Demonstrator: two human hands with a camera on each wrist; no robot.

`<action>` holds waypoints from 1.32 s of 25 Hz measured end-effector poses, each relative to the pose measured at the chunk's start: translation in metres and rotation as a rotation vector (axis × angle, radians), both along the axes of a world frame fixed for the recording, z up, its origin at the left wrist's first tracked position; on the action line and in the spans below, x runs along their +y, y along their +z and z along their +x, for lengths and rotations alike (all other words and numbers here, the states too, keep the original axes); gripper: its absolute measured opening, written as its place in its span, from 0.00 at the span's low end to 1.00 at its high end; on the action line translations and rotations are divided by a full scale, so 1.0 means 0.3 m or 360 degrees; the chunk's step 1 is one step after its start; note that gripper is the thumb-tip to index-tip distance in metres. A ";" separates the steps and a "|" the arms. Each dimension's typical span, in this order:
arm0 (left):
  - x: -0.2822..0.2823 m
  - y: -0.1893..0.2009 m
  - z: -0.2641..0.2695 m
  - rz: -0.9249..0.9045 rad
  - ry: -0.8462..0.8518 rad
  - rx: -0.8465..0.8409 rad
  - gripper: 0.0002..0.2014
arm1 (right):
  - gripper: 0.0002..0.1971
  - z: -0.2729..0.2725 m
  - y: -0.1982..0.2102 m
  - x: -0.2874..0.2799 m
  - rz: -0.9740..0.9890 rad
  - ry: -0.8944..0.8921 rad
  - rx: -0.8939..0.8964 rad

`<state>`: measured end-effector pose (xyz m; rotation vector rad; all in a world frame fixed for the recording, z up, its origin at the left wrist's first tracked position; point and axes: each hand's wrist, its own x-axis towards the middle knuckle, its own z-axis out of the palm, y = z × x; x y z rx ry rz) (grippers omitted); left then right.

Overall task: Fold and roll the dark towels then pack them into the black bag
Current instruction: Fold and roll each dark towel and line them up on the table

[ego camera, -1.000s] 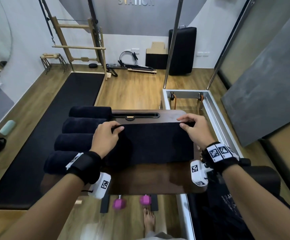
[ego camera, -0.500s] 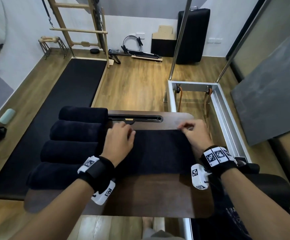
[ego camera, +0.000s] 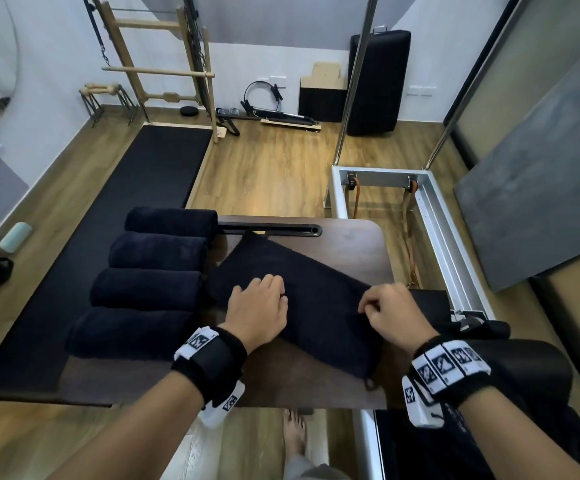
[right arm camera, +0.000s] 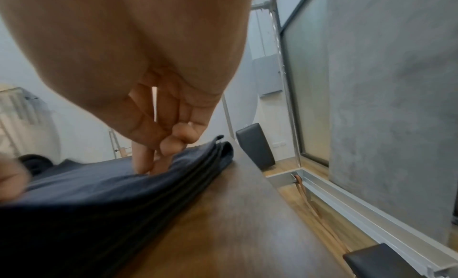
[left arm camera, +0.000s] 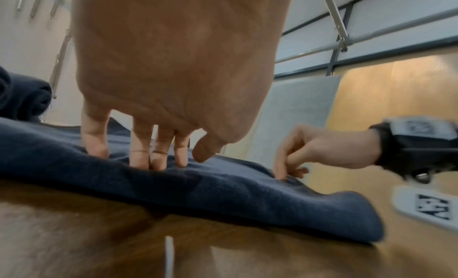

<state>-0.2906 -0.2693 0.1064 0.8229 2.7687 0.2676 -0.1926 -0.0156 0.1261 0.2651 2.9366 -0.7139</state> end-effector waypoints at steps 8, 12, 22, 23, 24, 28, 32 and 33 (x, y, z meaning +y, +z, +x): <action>-0.046 -0.061 0.119 -0.0135 0.0032 -0.0008 0.31 | 0.14 0.315 -0.085 -0.310 -0.0417 0.0445 0.0096; -0.140 -0.123 0.289 -0.0082 -0.0094 0.0037 0.36 | 0.20 0.412 -0.143 -0.346 -0.0221 0.0444 0.0309; -0.327 -0.180 0.515 0.0269 -0.0276 0.0191 0.28 | 0.27 0.453 -0.178 -0.392 0.0220 0.0430 0.0460; -0.338 -0.177 0.515 0.0398 -0.0263 0.0215 0.21 | 0.26 0.453 -0.179 -0.390 0.0206 0.0433 0.0458; -0.346 -0.175 0.517 0.0513 -0.0256 0.0265 0.16 | 0.25 0.454 -0.179 -0.386 0.0180 0.0439 0.0460; -0.349 -0.162 0.522 0.0688 -0.0211 0.0416 0.06 | 0.13 0.454 -0.169 -0.362 0.0004 0.0401 0.0523; -0.333 -0.148 0.508 0.0673 -0.0028 0.0335 0.06 | 0.11 0.427 -0.154 -0.358 0.0102 0.0301 0.0493; -0.327 -0.142 0.499 0.0663 0.0014 0.0267 0.08 | 0.11 0.415 -0.153 -0.360 0.0075 0.0271 0.0455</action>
